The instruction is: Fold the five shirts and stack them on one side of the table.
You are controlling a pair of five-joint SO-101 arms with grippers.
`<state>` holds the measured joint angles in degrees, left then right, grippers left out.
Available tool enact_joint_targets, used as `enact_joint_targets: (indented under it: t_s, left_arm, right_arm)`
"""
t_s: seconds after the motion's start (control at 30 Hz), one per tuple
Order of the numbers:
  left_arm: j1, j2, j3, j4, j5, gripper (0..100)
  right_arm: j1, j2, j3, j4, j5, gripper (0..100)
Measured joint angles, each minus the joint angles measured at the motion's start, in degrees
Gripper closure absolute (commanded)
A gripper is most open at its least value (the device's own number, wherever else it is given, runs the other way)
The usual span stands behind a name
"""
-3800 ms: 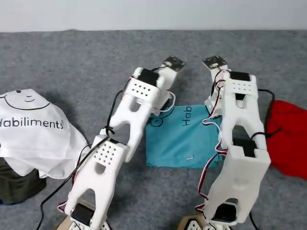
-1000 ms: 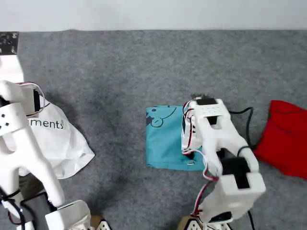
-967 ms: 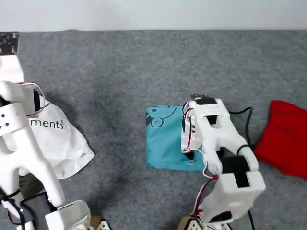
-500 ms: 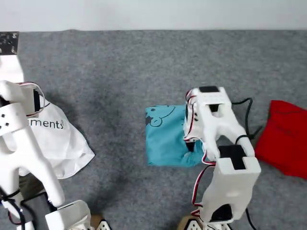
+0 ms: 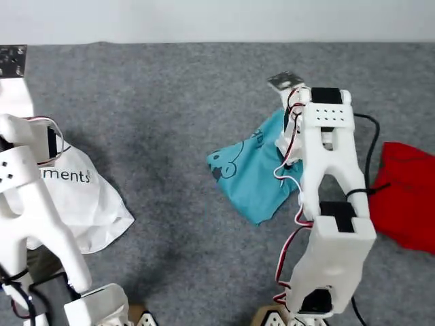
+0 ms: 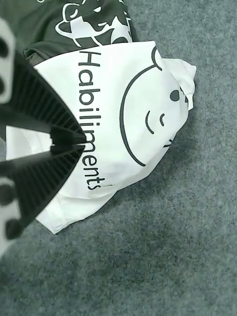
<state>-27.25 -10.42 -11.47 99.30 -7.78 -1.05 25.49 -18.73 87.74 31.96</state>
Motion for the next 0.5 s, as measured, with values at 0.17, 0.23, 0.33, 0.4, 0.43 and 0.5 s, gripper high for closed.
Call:
enact_joint_targets:
  t_s: [0.17, 0.23, 0.33, 0.4, 0.43, 0.5]
  left_arm:
    - [0.0, 0.0, 0.0, 0.0, 0.0, 100]
    - [0.0, 0.0, 0.0, 0.0, 0.0, 100]
    - [0.0, 0.0, 0.0, 0.0, 0.0, 100]
    - [0.0, 0.0, 0.2, 0.0, 0.0, 100]
    - [0.0, 0.0, 0.7, 0.0, 0.2, 100]
    - [0.0, 0.0, 1.8, 0.0, 0.8, 100]
  right_arm:
    - [0.1, 4.8, -5.6, -0.6, 13.6, 98.9]
    - [0.0, 6.2, -8.1, -0.6, 17.1, 98.9]
    - [0.0, 8.3, -9.8, -0.6, 20.5, 98.9]
    - [0.2, 9.1, -10.1, -0.6, 21.5, 98.9]
    - [0.2, 9.4, -10.1, -0.6, 21.7, 98.9]
    - [0.3, 9.6, -10.1, -0.5, 21.8, 98.9]
